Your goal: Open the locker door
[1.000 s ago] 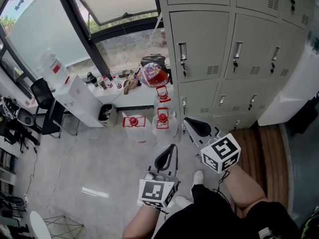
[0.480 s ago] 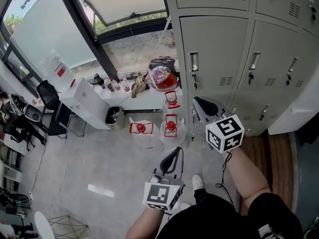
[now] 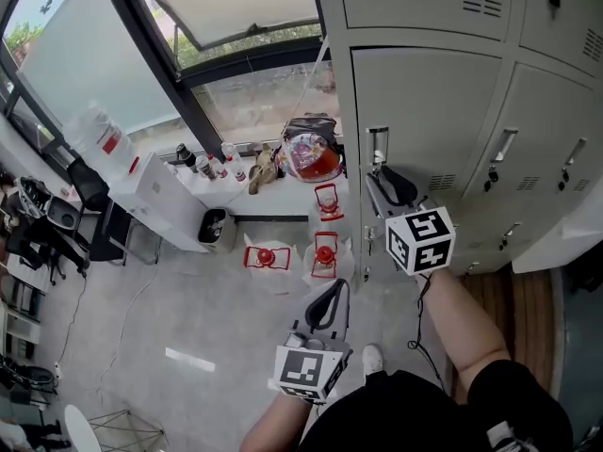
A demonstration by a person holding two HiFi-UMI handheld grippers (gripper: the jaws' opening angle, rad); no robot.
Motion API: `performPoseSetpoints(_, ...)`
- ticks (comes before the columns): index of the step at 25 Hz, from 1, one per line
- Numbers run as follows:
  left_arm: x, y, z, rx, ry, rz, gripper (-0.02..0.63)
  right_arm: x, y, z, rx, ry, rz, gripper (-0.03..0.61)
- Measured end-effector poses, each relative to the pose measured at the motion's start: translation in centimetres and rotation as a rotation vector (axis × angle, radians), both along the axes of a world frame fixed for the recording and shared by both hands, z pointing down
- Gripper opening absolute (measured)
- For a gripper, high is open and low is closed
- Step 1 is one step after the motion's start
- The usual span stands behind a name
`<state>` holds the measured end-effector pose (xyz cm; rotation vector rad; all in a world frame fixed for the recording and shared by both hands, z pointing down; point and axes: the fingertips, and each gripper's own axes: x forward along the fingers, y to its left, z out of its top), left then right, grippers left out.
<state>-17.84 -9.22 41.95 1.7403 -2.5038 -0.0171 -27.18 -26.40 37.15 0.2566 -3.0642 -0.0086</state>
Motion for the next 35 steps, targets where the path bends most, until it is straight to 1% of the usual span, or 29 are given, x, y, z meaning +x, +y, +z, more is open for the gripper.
performPoseSetpoints(1, -0.4, -0.5, 0.1, 0.0, 0.002, -0.002, 0.017, -0.5, -0.4, 0.0, 0.009, 0.003, 0.007, 0.183)
performPoseSetpoints(6, -2.1, -2.8, 0.0, 0.005, 0.0, -0.002, 0.017, -2.4, -1.4, 0.0, 0.049, 0.011, 0.017, 0.199)
performPoseSetpoints(14, -3.7, -4.2, -0.5, 0.022, 0.017, 0.019, 0.017, -3.8, -2.0, 0.3, 0.047, 0.017, 0.051, 0.219)
performPoseSetpoints(16, -4.3, -4.2, -0.4, 0.017, 0.004, 0.041, 0.017, -4.4, -2.0, 0.2, 0.051, 0.022, 0.072, 0.219)
performPoseSetpoints(19, -5.1, -4.2, -0.6, 0.019, 0.008, 0.083, 0.017, -5.1, -2.2, 0.2, 0.064, 0.031, 0.124, 0.219)
performPoseSetpoints(21, -5.7, -3.9, -0.7, 0.011, -0.003, 0.12, 0.017, -5.4, -2.6, 0.3, 0.075, 0.04, 0.176, 0.218)
performPoseSetpoints(26, -7.8, -2.8, -1.3, 0.017, -0.007, 0.188, 0.017, -5.5, -3.0, 0.4, 0.129, 0.062, 0.312, 0.179)
performPoseSetpoints(30, -8.5, -2.1, -1.5, 0.024, -0.015, 0.245, 0.017, -5.5, -3.2, 0.5, 0.115, 0.074, 0.374, 0.173)
performPoseSetpoints(35, -8.8, -1.3, -1.8, 0.036, -0.008, 0.293, 0.017, -5.1, -3.0, 0.5, 0.066, 0.086, 0.394, 0.164)
